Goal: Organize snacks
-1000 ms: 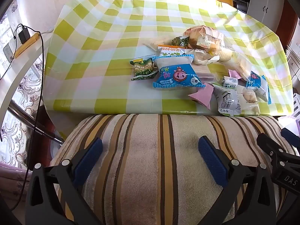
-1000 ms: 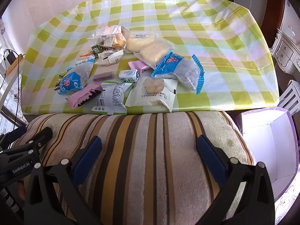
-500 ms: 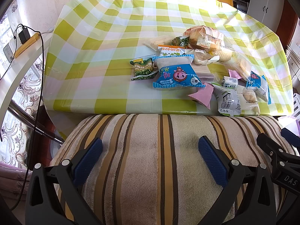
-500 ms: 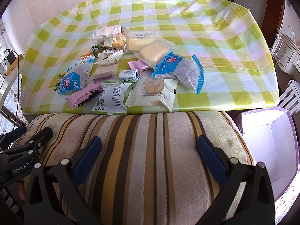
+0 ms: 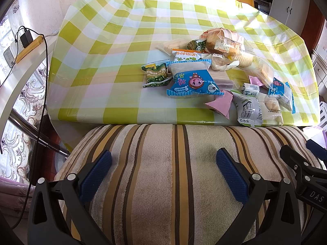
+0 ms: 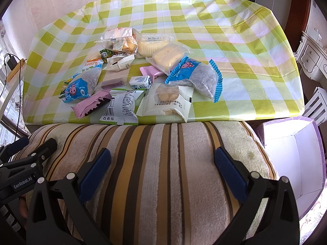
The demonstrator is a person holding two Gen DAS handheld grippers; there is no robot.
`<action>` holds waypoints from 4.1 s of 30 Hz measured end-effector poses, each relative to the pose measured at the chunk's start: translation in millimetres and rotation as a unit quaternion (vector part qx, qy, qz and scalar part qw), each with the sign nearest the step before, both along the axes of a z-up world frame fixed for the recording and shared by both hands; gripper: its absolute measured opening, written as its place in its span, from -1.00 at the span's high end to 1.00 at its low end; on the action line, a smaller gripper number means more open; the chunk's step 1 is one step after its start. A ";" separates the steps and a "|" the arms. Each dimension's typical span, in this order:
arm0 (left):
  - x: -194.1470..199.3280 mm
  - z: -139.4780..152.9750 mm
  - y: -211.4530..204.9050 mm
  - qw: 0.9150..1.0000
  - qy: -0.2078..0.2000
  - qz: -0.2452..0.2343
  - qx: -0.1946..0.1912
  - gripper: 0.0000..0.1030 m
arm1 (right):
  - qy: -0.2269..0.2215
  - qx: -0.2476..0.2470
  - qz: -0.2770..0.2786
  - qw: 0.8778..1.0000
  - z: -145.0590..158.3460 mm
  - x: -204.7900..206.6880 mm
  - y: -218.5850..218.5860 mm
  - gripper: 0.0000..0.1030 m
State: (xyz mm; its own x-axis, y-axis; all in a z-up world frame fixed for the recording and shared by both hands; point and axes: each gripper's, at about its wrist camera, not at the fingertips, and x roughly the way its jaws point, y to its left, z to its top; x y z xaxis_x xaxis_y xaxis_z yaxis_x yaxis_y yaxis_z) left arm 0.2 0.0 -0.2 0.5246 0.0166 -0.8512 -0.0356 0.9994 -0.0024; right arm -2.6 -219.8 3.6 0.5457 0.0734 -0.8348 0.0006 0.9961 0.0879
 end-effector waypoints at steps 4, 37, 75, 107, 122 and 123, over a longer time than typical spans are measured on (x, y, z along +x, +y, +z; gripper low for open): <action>-0.1 0.0 -0.2 1.000 0.000 0.000 0.000 -0.92 | 0.000 0.000 0.000 1.000 0.0 0.1 0.0 -0.97; 0.0 0.0 0.0 1.000 0.000 0.000 -0.001 -0.92 | 0.001 -0.001 0.000 1.000 -0.1 -0.1 0.5 -0.97; 109.8 1.8 2.7 0.990 -0.010 0.006 -0.139 -0.52 | 0.018 0.088 -0.025 0.996 -6.4 126.5 -74.1 -0.97; 82.4 22.1 -8.1 0.990 -0.055 0.006 -0.127 0.13 | -0.020 0.204 -0.051 0.978 1.8 95.1 -113.1 0.03; 59.9 43.3 -114.4 0.978 -0.053 -0.143 -0.145 0.13 | -0.018 0.203 -0.155 0.967 -1.9 21.9 -215.7 0.04; 58.9 42.9 -128.2 0.974 -0.046 -0.162 -0.149 0.13 | -0.016 0.200 -0.164 0.966 -5.1 16.8 -223.9 0.04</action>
